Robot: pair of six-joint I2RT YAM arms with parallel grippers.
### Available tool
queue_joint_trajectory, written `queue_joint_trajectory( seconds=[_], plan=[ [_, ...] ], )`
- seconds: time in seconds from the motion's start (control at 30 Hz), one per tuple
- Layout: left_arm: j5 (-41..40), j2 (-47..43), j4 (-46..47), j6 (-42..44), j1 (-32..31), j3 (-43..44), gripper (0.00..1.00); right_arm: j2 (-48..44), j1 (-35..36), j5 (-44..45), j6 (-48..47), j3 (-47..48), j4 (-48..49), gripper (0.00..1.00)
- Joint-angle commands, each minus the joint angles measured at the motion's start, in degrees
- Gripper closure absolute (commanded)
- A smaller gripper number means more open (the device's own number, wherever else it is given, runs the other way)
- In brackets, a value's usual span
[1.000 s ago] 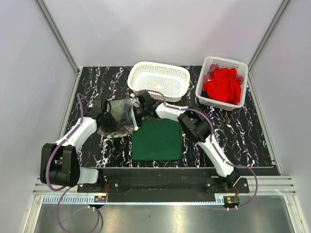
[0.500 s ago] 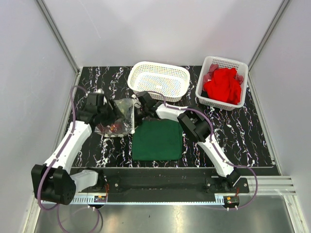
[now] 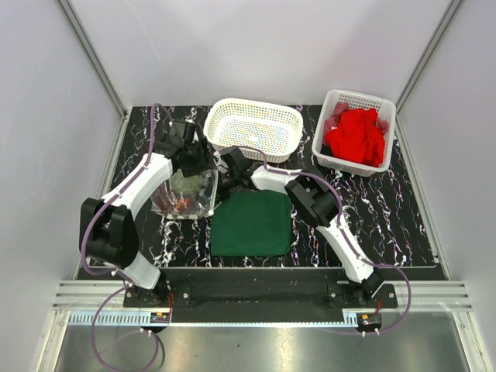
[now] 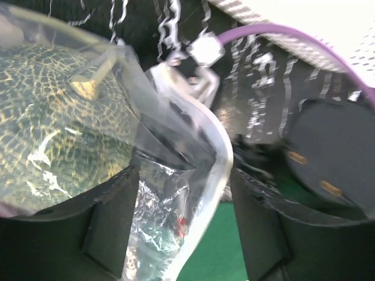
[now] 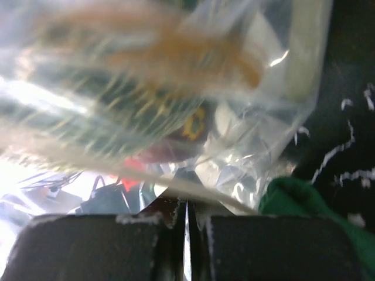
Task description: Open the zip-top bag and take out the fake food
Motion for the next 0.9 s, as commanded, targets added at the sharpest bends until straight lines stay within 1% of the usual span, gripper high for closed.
queue_joint_trajectory(
  seconds=[0.0,0.03,0.07,0.1,0.17,0.2,0.23,0.27,0.33,0.37,0.4,0.47,0.53,0.6,0.63,0.77,0.8,0.87],
  plan=[
    [-1.2,0.1,-0.7,2.0,0.1,2.8,0.40,-6.4,-1.6,0.8,0.7,-1.5,1.8,1.00],
    [-1.6,0.4,-0.7,2.3,0.0,2.9,0.44,-6.4,-1.6,0.7,0.8,-1.6,1.8,1.00],
    [-1.6,0.9,-1.1,3.4,0.1,3.2,0.46,-6.6,-1.9,0.6,1.3,-1.8,3.9,1.00],
    [-1.7,1.2,-1.5,3.9,0.0,4.2,0.48,-6.6,-1.9,0.5,1.3,-2.3,4.0,1.00],
    [-2.3,2.5,-2.7,5.4,0.0,5.2,0.56,-6.7,-1.9,0.5,1.3,-2.5,4.4,1.00],
    [-2.3,3.2,-3.2,5.6,0.1,6.7,0.57,-6.7,-1.9,0.5,1.5,-2.5,4.5,1.00],
    [-1.4,3.7,-4.4,6.1,0.1,7.7,0.55,-6.5,-2.1,0.4,1.6,-2.3,4.6,1.00],
    [2.0,3.8,-5.0,6.2,0.0,8.7,0.50,-6.4,-2.0,0.3,2.0,-2.3,4.6,1.00],
    [3.9,2.8,-4.7,5.0,-0.4,8.4,0.37,-6.3,-2.2,0.4,2.2,-2.4,4.7,1.00],
    [3.1,2.0,-4.6,4.9,-1.1,8.2,0.29,-6.5,-2.3,0.7,2.7,-2.6,4.8,1.00],
    [2.2,1.9,-4.7,4.8,-1.5,7.9,0.27,-6.5,-2.5,0.7,3.0,-3.0,5.0,1.00],
    [-0.3,2.5,-4.6,4.8,-2.3,7.4,0.25,-6.9,-3.0,0.9,3.9,-4.2,5.5,1.00],
    [-2.3,4.4,-4.9,4.9,-2.7,7.9,0.24,-7.3,-3.6,1.0,4.3,-4.8,6.3,1.00],
    [-2.5,6.8,-5.0,5.1,-3.2,8.8,0.24,-7.7,-3.8,1.1,4.5,-5.8,6.5,1.00],
    [-5.0,7.5,-5.4,5.5,-3.6,10.3,0.25,-7.9,-4.0,1.2,5.1,-6.2,6.8,1.00],
    [-8.8,9.5,-6.9,7.0,-4.9,12.6,0.28,-8.8,-4.2,1.5,5.8,-9.1,8.5,1.00],
    [-10.1,10.0,-7.3,7.6,-4.9,12.8,0.32,-8.8,-4.3,1.4,5.8,-9.1,8.8,1.00],
    [-10.7,10.6,-8.5,8.6,-4.8,13.8,0.38,-8.5,-4.3,1.0,5.9,-8.9,9.1,1.00]
  ],
)
